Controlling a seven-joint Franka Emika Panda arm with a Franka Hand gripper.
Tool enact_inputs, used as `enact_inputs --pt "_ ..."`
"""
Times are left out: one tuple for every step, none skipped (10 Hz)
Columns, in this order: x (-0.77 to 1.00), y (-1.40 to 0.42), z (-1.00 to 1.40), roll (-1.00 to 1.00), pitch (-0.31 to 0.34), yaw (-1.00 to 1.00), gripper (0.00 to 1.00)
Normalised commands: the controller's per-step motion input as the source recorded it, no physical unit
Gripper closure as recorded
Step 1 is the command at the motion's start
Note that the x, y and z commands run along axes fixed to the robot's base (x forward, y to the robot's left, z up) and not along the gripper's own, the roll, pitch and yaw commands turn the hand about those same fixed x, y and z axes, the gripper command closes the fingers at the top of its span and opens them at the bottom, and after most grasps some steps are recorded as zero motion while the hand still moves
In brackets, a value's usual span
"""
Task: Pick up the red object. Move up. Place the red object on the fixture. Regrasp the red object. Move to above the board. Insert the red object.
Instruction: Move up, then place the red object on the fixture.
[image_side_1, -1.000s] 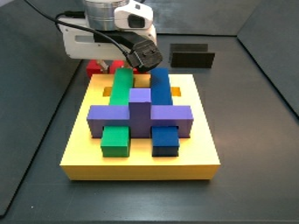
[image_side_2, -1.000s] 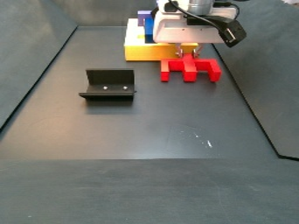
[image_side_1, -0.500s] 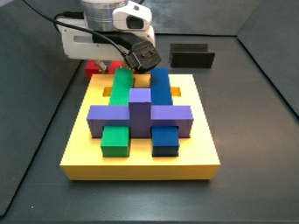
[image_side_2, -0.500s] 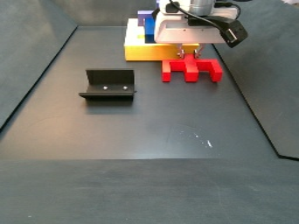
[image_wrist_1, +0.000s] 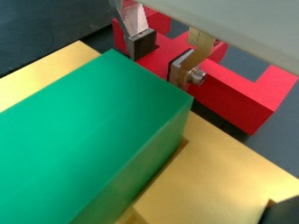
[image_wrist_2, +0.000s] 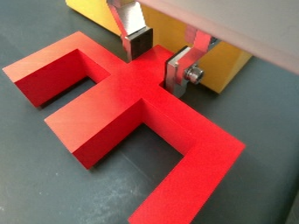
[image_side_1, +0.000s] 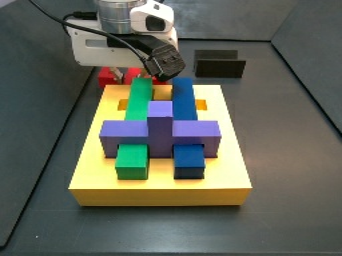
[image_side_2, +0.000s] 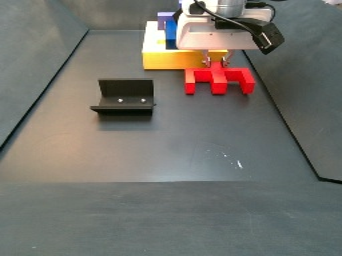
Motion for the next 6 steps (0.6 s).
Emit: enact_inputs --pt "-0.04 0.03 0.79 0.01 0.028 -0.04 1.0" --pt "-0.07 0.02 0.59 -0.04 0.049 -0.03 1.0" --pt "-0.03 0.01 0.32 -0.1 0.046 -0.02 1.0" --pt "0.0 -0.02 0.0 0.0 0.0 0.0 1.0" --pt "0.25 0.57 0.1 -0.73 0.0 -0.04 1.0" --pt "0.33 0.61 0.22 -1.0 -0.149 0.0 1.0"
